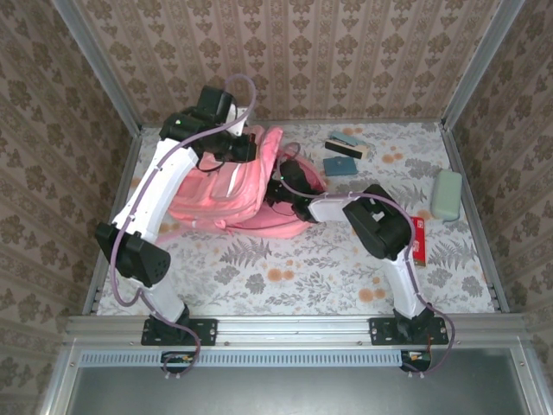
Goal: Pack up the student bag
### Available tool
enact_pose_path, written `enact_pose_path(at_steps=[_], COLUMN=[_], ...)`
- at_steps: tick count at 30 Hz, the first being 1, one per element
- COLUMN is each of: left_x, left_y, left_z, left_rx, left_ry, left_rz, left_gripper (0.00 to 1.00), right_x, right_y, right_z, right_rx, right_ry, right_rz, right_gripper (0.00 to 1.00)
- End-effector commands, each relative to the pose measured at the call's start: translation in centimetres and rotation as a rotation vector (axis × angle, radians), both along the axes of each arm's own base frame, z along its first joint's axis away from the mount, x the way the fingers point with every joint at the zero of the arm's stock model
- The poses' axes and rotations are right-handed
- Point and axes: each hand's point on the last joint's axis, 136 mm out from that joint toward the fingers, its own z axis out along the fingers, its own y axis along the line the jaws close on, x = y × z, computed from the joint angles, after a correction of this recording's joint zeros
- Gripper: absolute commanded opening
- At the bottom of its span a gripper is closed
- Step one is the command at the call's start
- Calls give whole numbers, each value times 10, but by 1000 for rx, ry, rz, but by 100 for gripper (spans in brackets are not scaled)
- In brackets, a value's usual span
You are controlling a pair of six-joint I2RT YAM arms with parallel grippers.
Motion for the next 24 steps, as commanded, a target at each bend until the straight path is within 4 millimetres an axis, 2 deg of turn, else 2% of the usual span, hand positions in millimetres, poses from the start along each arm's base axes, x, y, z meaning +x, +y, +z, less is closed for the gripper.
enact_pose_path(at_steps=[1, 8, 9, 10, 11, 12, 16, 19, 20, 24], left_x=[-8, -12, -12, -12, -12, -12, -9, -9, -2, 2], left_y=[-15, -19, -19, -19, -19, -18, -15, -14, -3, 8], left_z=[55, 55, 55, 55, 55, 54, 55, 53, 53, 51], left_rx=[-165, -191, -193, -194, -194, -193, -198, -202, -203, -210], left_ry=[-125, -110, -109, -110, -108, -107, -109, -108, -111, -107], left_rz=[-54, -70, -69, -69, -68, -64, -53, -54, -23, -1], left_gripper=[0, 0, 0, 0, 0, 0, 0, 0, 0, 0], right_x=[22, 32, 32, 32, 30, 29, 20, 12, 9, -3], right_y=[17, 48, 52, 55, 56, 55, 39, 25, 20, -3], right_z=[37, 30, 26, 23, 21, 18, 13, 16, 18, 26], right_rx=[109, 83, 57, 38, 21, 12, -37, -73, -88, -147], right_ry=[-78, -65, -55, -53, -47, -45, -43, -53, -55, -68], right_rz=[-53, -35, -24, -13, -4, 0, -15, -17, -15, -17], right_gripper=[0, 0, 6, 19, 40, 49, 66, 69, 70, 72])
